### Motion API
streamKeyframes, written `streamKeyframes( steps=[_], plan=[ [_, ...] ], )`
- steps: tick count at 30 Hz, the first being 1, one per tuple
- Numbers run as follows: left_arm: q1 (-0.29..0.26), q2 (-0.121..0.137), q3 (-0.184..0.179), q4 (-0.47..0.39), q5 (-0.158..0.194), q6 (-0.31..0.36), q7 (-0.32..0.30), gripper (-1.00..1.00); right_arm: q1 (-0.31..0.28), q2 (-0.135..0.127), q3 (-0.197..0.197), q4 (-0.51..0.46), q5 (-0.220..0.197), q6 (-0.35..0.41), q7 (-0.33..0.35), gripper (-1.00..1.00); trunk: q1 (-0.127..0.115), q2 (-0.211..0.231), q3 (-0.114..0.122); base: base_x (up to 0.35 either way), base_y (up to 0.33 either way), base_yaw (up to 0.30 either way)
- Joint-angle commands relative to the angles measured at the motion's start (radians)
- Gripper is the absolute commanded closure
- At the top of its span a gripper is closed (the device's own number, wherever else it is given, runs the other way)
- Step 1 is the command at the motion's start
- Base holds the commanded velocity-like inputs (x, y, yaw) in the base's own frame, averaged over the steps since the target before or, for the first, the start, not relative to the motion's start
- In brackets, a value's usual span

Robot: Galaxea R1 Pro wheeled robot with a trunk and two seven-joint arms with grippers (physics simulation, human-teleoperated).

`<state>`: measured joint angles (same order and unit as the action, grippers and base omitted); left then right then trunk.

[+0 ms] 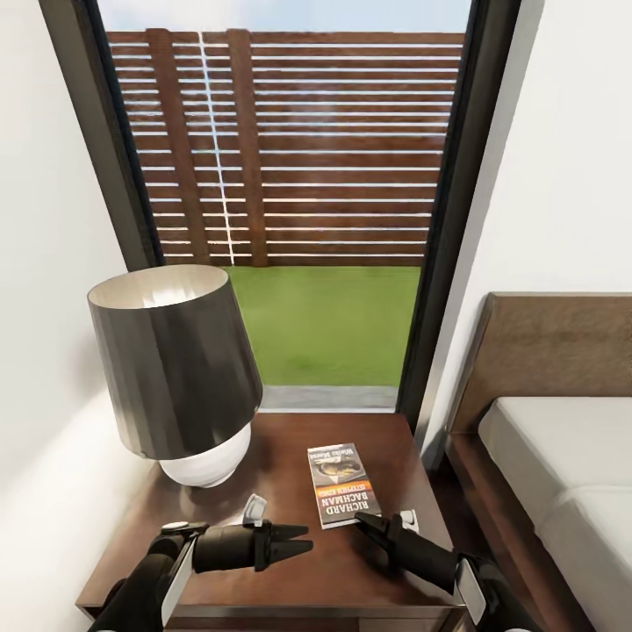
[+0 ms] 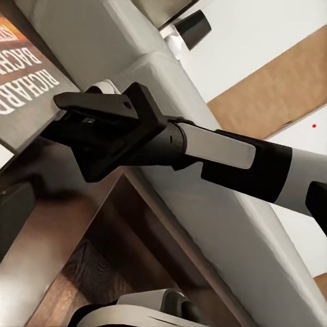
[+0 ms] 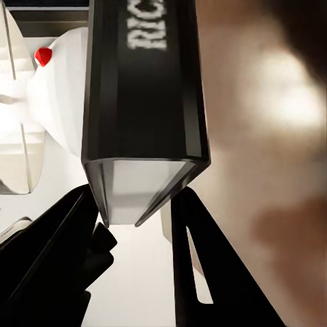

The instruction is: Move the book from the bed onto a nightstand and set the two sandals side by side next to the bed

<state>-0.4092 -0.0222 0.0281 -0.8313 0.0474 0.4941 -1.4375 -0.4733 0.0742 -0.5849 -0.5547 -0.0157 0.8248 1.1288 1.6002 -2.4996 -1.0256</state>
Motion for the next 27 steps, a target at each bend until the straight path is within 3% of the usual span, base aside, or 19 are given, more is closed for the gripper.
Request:
streamKeyframes(
  steps=[1,6,9,27],
  plan=[
    [0.0,-0.001,0.003,0.0,-0.002,0.011,-0.004,-1.0,-0.001,0.001,-0.005,-0.001,0.0,0.008,0.002,1.0,0.0,0.0,-0.001,0.0,0.0,0.0],
    [0.0,-0.001,0.003,0.0,-0.002,0.011,-0.004,-1.0,-0.001,0.001,-0.005,-0.001,0.0,0.008,0.002,1.0,0.0,0.0,-0.001,0.0,0.0,0.0],
    [0.0,-0.001,0.003,0.0,-0.002,0.011,-0.004,-1.0,-0.001,0.001,-0.005,-0.001,0.0,0.008,0.002,1.0,0.001,-0.001,-0.013,0.0,0.0,0.0],
    [0.0,-0.001,0.003,0.0,-0.001,0.011,-0.003,-1.0,-0.001,0.001,-0.005,-0.001,0.0,0.008,0.002,1.0,0.001,-0.001,-0.013,0.0,0.0,0.0]
  ],
)
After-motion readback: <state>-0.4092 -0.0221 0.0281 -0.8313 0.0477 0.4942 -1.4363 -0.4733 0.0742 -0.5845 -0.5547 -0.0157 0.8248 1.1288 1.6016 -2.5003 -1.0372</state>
